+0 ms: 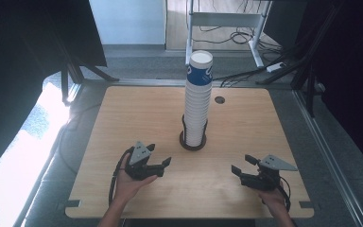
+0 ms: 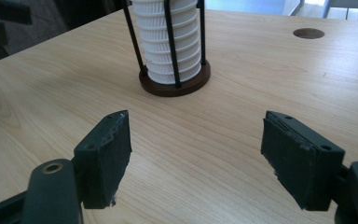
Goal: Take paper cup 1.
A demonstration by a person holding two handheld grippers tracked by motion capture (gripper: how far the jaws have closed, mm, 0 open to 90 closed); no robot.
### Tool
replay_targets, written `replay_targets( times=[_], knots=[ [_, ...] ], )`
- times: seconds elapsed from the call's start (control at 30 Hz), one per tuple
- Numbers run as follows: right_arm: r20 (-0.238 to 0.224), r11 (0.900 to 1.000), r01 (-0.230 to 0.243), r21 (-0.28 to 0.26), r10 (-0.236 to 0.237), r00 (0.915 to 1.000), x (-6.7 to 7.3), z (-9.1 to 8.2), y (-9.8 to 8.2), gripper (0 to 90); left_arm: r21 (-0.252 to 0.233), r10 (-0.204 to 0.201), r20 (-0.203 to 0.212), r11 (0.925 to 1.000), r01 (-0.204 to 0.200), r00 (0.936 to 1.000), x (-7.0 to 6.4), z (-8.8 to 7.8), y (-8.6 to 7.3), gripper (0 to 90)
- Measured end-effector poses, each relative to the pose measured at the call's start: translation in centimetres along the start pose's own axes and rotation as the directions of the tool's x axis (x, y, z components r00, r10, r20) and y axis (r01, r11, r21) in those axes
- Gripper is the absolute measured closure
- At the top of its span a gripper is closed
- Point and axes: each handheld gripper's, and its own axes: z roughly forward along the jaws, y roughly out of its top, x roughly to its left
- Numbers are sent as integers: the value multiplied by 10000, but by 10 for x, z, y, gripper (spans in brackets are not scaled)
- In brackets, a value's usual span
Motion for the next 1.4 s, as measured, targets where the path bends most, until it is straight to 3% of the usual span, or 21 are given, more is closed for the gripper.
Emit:
replay_targets(
  times=[0.13, 0.17, 0.3, 0.5, 0.7, 0.8, 1.03, 1.17, 1.4],
  knots=[
    [-203, 9998, 193, -44, -194, 9996, 4, 2, 0, 270, -66, 16, 42, 10000, -16, 10000, 0, 6, 7, 196],
    [72, 9988, 340, -341, -337, 9994, 7, 1, -1, 300, -165, 20, 90, 9999, -18, 10000, 1, 10, 12, 191],
    [58, 9981, 180, -585, -177, 9998, 7, 1, -1, 297, -193, 30, 258, 9998, -25, 9997, 4, 16, 21, 169],
    [-121, 9990, 59, -439, -65, 9999, 8, 0, -3, 292, -487, 186, 637, 9987, -155, 9978, 9, 27, 44, 147],
    [-231, 9996, 28, -284, -35, 9997, 9, -2, -7, 281, -582, 433, 593, 9975, -399, 9973, 13, 41, 64, 110],
    [-175, 9997, -1, -238, -3, 9998, 9, -1, -10, 280, -730, 289, 719, 9971, -236, 9970, 20, 52, 77, 92],
    [-95, 9998, 20, -176, -22, 10000, 9, -2, -11, 280, -622, 62, 837, 9981, -9, 9965, 27, 71, 87, 85],
    [-75, 10000, 37, -69, -37, 10000, 9, 1, -13, 280, -814, 1, 995, 9967, 80, 9950, 27, 84, 95, 83],
    [-52, 10000, 52, 2, -52, 10000, 9, 2, -14, 280, -831, 218, 883, 9964, -144, 9959, 21, 98, 106, 74]
  ],
)
